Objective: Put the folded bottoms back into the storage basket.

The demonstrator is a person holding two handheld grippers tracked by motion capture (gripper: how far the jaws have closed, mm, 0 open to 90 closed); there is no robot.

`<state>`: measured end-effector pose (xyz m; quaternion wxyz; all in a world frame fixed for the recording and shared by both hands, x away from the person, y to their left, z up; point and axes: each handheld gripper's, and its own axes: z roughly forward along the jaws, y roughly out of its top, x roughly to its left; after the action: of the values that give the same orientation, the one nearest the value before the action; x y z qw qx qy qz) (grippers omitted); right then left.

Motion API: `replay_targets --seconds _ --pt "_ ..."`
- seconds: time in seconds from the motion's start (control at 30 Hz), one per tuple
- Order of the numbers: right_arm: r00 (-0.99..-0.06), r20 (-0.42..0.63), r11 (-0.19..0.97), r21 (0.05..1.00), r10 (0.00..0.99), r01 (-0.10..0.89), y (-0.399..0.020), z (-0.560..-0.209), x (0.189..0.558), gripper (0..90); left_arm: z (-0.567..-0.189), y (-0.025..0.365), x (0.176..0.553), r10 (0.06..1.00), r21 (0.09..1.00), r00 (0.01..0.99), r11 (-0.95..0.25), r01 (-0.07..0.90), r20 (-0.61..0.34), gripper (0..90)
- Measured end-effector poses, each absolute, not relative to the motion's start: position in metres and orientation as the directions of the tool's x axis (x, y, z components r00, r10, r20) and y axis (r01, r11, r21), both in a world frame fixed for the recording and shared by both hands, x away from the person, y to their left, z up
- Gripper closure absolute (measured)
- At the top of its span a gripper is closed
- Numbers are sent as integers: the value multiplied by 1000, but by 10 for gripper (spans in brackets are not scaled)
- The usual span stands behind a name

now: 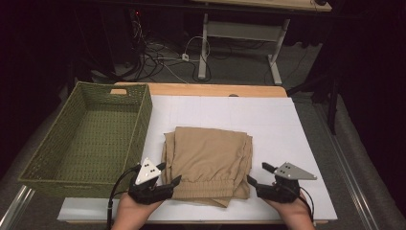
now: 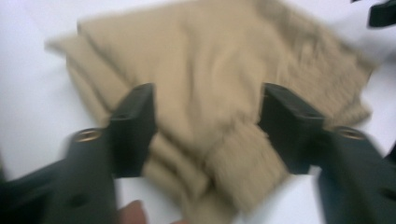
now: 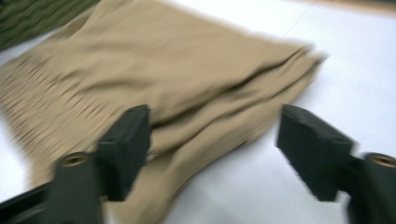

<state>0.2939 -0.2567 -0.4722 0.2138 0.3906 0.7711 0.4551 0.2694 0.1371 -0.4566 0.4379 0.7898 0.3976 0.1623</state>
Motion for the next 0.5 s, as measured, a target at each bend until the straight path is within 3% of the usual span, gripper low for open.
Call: replay_targets --seconds 0.07,0.13,0.17,0.2,0.5 --pt "-591 24 264 880 806 395 -260 -471 298 173 -460 134 277 795 831 603 -294 472 -61 194" --pt "-533 9 214 909 846 357 -269 -480 304 33 -470 132 284 801 814 595 -300 498 -68 73" --pt "-533 9 214 909 846 357 -269 -480 304 33 -470 132 284 801 814 595 -300 498 -68 11" --pt "-502 38 178 910 864 375 -275 -491 303 0 -472 132 286 791 796 609 -329 508 -62 0" --pt "-507 -5 224 901 862 372 -279 -498 305 0 -482 137 282 774 773 628 -347 532 -85 0"
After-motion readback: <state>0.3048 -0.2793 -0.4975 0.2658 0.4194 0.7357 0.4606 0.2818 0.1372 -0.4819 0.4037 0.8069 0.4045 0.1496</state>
